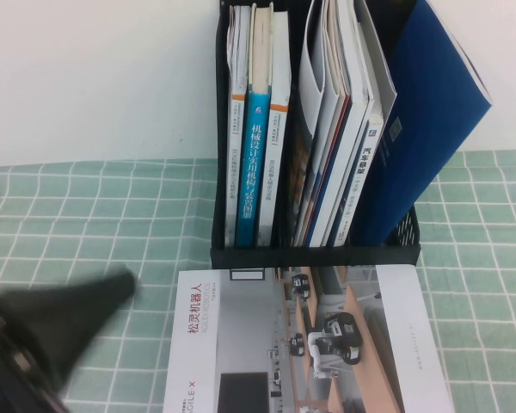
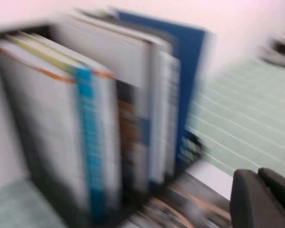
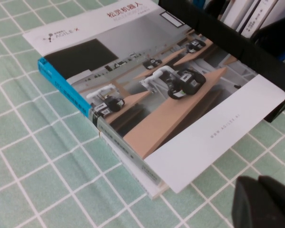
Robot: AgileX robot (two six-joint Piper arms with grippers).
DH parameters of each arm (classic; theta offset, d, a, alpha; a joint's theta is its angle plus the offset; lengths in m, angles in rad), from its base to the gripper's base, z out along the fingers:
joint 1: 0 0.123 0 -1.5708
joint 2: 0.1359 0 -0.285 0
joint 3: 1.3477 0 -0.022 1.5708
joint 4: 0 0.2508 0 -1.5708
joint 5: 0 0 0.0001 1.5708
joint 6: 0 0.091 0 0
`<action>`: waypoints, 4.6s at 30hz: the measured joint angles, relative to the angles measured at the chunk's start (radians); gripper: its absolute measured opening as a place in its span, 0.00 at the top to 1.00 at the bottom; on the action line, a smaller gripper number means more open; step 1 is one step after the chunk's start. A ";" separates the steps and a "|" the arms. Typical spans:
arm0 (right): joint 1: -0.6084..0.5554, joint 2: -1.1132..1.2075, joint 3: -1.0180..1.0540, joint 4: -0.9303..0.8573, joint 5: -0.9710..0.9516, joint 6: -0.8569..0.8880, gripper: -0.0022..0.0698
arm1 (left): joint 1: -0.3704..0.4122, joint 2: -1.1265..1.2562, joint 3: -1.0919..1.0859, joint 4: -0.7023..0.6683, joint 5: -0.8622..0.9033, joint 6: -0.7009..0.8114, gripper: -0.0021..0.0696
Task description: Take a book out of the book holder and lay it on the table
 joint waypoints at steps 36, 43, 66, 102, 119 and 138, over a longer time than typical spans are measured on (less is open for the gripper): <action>0.000 0.000 0.000 0.011 -0.005 0.000 0.97 | 0.850 -0.582 0.559 -0.588 0.126 0.472 0.97; 0.000 0.000 0.000 0.011 -0.005 0.000 0.97 | 0.850 -0.582 0.559 -0.586 0.126 0.479 0.97; 0.005 -0.059 -0.016 0.029 -0.005 -0.069 0.97 | 0.850 -0.582 0.559 -0.578 0.126 0.487 0.97; -0.843 -0.249 0.370 0.061 -0.305 -0.077 0.97 | 0.850 -0.582 0.559 -0.578 0.126 0.492 0.97; -0.843 -0.249 0.370 0.098 -0.305 -0.136 0.97 | 0.850 -0.582 0.559 -0.578 0.126 0.492 0.97; -0.843 -0.249 0.370 0.104 -0.305 -0.132 0.97 | 0.850 -0.582 0.559 -0.578 0.126 0.493 0.97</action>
